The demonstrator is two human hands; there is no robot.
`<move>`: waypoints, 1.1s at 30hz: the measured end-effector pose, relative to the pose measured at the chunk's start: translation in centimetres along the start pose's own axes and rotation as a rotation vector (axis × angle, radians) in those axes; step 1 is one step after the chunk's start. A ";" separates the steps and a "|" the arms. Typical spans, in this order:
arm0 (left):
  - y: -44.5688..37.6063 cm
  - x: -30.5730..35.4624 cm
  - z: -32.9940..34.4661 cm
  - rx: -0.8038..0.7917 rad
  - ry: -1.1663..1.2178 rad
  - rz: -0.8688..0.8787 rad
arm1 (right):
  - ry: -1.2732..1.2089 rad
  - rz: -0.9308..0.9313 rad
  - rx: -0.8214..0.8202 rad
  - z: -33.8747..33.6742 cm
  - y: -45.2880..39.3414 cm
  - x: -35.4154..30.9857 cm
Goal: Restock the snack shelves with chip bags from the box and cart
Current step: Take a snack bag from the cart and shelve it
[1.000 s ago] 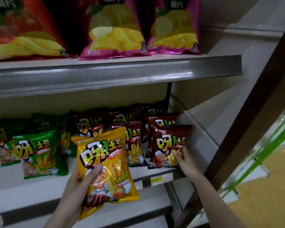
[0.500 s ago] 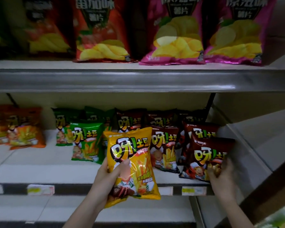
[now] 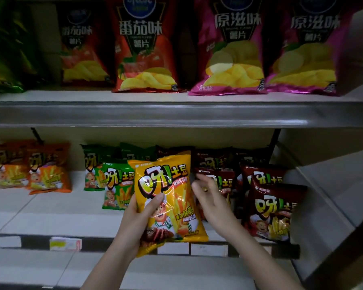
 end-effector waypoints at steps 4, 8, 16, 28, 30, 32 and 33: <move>0.8 0.8 -1.3 0.044 -0.029 0.055 | -0.069 0.015 -0.142 3.2 -1.0 -1.2; 2.6 1.4 -4.6 0.126 -0.068 0.065 | -0.105 0.054 -0.224 6.7 -2.6 -0.9; 8.3 2.8 -15.1 0.421 0.002 0.046 | -0.205 0.059 -0.456 19.8 -4.5 -3.0; 17.7 6.7 -34.5 0.741 0.091 -0.004 | -0.230 0.073 -0.778 43.5 -6.1 -10.5; 19.3 7.0 -37.8 0.776 0.103 -0.019 | -0.225 0.065 -0.814 47.2 -6.0 -11.6; 20.6 7.3 -41.0 0.819 0.120 -0.014 | -0.209 0.057 -0.839 50.6 -6.1 -12.3; 21.2 7.4 -42.4 0.834 0.121 -0.010 | -0.200 0.056 -0.852 52.2 -6.1 -12.7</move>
Point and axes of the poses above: each hand's wrist, its own y-axis away from the middle knuckle, its own z-axis out of the palm, x = y × z, the point moved 7 cm from there along -y, towards the middle knuckle, and after that the axes turned 7 degrees about -x, right-handed, at the moved point
